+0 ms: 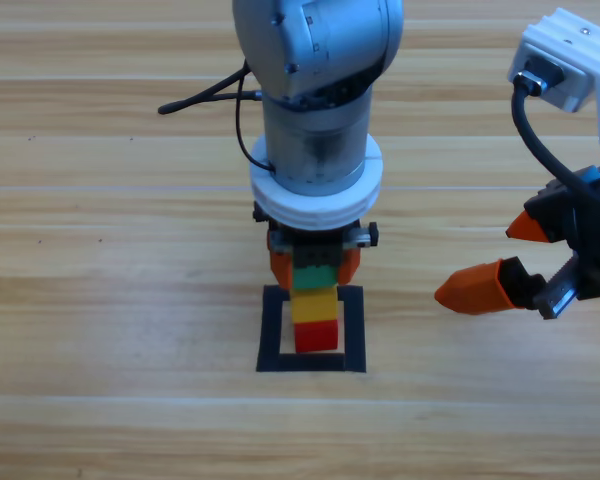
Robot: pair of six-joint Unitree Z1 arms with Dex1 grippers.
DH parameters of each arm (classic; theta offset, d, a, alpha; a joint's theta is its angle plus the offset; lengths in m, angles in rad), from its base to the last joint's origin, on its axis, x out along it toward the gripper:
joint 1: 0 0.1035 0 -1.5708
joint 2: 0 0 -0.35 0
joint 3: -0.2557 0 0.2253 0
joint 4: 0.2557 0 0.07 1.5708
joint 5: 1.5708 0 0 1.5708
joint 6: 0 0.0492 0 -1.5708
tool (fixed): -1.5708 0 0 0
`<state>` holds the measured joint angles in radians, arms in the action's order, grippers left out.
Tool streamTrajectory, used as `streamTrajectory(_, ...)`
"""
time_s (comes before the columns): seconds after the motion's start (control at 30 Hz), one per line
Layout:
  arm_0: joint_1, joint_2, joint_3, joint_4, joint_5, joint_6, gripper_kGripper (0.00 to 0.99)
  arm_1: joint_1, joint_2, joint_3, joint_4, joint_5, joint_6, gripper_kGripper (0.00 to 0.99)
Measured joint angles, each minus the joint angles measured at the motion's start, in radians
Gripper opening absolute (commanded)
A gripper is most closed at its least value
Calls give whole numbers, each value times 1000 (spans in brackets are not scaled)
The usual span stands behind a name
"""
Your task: Stack the blocks in the rectangular block: red at the bottom, yellow in the middle, green on top
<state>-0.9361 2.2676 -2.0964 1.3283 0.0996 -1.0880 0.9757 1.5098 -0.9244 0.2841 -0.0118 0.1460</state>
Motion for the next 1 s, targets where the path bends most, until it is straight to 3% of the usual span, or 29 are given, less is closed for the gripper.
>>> streamTrajectory(1.0, 0, 0, 5, 0, 0, -14, 28, 0, 0, 0, 0, 0, 0, 989)
